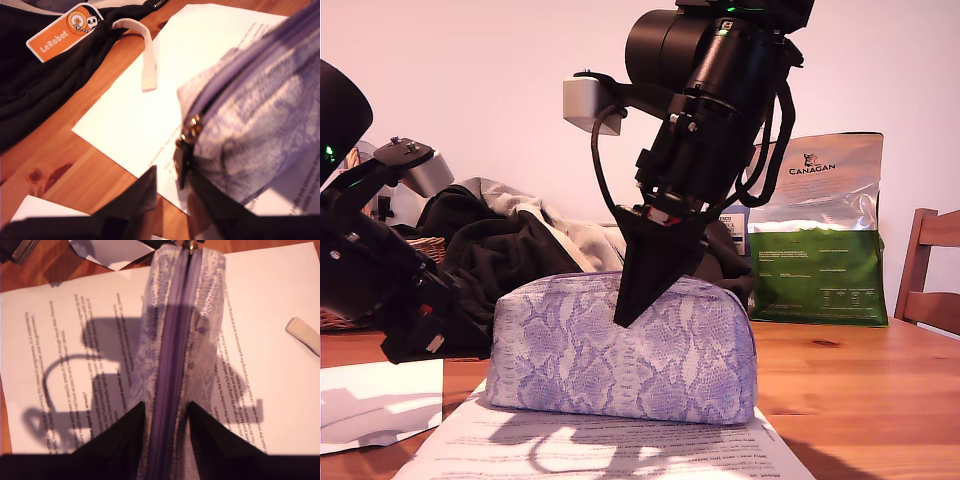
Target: Open the zipper in the zip bag in front of you
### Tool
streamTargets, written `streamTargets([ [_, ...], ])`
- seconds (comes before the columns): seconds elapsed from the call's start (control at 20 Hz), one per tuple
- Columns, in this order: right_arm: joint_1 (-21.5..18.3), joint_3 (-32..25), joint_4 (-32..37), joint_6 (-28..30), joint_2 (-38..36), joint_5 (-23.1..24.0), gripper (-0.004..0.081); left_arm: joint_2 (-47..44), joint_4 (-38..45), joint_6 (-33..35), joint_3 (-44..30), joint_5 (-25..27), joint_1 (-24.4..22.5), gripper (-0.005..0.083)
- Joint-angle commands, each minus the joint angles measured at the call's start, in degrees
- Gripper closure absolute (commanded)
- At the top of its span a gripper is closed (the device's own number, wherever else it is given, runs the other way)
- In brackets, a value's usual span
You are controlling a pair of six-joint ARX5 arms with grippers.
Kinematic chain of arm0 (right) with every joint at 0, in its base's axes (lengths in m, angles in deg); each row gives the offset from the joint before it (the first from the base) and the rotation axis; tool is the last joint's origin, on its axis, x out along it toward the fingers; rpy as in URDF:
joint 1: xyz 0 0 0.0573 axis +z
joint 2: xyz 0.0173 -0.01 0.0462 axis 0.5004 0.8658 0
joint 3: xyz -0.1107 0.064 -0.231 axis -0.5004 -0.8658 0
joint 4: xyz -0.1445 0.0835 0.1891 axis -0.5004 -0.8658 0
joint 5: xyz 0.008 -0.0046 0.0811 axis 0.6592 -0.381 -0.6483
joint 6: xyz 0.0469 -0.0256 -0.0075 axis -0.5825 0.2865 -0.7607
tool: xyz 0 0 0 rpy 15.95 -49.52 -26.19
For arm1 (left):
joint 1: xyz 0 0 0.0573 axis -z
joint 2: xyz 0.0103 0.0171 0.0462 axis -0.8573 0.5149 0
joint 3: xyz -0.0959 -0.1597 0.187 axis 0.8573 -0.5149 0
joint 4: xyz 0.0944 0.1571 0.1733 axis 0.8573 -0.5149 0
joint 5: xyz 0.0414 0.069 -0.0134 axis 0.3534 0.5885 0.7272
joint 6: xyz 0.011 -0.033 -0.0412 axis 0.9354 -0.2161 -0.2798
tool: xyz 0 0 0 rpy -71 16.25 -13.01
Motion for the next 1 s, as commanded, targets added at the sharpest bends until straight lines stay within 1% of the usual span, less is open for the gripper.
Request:
streamTargets([
  [0.0, 0.3, 0.5, 0.2, 0.0, 0.3, -0.2, 0.0531, 0.5, 0.7, -0.3, -0.2, -0.7, 0.2, 0.0694],
  [0.15, 0.3, 0.5, 0.2, 0.0, 0.3, -0.2, 0.0543, 1.7, 0.6, -0.3, -0.2, -0.8, 0.2, 0.0800],
  [0.2, 0.3, 0.5, 0.2, 0.0, 0.3, -0.2, 0.0575, 1.9, 0.6, -0.3, -0.2, -0.8, 0.2, 0.0796],
  [0.25, 0.3, 0.5, 0.2, 0.0, 0.3, -0.2, 0.0632, 1.9, 0.5, -0.3, -0.2, -0.2, 0.2, 0.0796],
  [0.35, 0.3, 0.5, 0.3, 0.0, 0.3, -0.2, 0.0787, 1.5, 0.7, -0.2, -0.2, 2.7, 0.2, 0.0796],
  [0.5, 0.3, 0.5, 0.1, -0.2, 0.3, -0.2, 0.0780, 0.1, 1.0, -0.2, -0.2, 6.3, 0.2, 0.0796],
  [0.65, 0.3, 0.5, 0.1, -1.6, 0.3, -0.2, 0.0780, -3.1, 1.0, -0.2, -0.2, 7.8, 0.2, 0.0796],
  [0.8, 0.2, 0.5, 0.2, -1.6, 0.3, -0.1, 0.0780, -6.8, 0.9, -0.2, -0.2, 7.5, 0.4, 0.0796],
  [0.95, 0.2, 0.5, 0.4, -1.6, 0.3, -0.1, 0.0780, -9.4, 0.4, -0.3, -0.2, 4.9, 2.0, 0.0796],
])
